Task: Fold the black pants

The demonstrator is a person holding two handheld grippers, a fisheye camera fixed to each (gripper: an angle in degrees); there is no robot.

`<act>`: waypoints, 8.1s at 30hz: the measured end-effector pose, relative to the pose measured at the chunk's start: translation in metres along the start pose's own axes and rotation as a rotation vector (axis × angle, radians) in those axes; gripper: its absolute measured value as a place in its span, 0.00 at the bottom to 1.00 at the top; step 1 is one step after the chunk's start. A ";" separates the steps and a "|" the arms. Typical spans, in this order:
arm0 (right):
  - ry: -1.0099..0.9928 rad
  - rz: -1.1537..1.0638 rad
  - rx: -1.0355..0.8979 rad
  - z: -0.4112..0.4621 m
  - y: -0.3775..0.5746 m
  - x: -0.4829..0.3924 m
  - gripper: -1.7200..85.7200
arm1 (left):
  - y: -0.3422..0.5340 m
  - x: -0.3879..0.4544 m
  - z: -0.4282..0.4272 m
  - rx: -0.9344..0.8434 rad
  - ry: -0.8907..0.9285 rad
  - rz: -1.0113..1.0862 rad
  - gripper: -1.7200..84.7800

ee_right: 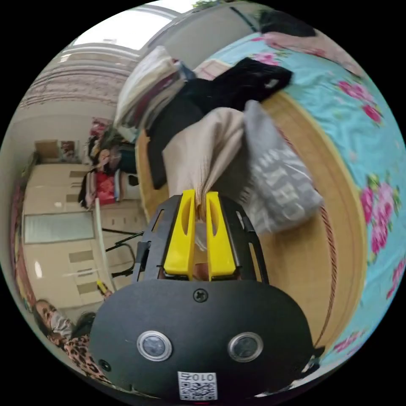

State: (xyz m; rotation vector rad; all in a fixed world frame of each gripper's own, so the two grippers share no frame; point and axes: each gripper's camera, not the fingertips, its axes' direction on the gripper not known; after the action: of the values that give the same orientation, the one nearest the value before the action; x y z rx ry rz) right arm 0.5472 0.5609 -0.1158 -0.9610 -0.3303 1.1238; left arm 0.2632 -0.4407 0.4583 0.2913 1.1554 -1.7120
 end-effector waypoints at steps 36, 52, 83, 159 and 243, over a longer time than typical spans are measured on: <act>-0.778 0.237 0.069 0.296 -0.041 -0.116 0.15 | -0.005 -0.006 0.021 0.054 -0.019 0.057 0.02; -0.744 0.187 0.052 0.295 -0.077 -0.172 0.10 | -0.016 -0.006 0.066 0.056 -0.017 0.066 0.02; -0.211 -0.716 -0.616 0.248 0.063 -0.315 0.09 | 0.260 -0.036 0.494 -1.020 -0.606 0.417 0.04; -0.643 -1.130 -0.627 0.070 -0.074 -0.701 0.15 | 0.051 0.230 0.169 -0.147 -0.642 0.303 0.03; -0.451 -1.288 -0.386 0.018 0.066 -0.768 0.09 | 0.014 0.240 -0.063 0.265 -1.190 0.292 0.08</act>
State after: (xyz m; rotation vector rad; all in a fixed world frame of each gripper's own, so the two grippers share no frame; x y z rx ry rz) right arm 0.1606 -0.0930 0.0165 -0.5809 -1.3404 0.0456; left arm 0.1440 -0.5343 0.2608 -0.3692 0.0054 -1.3775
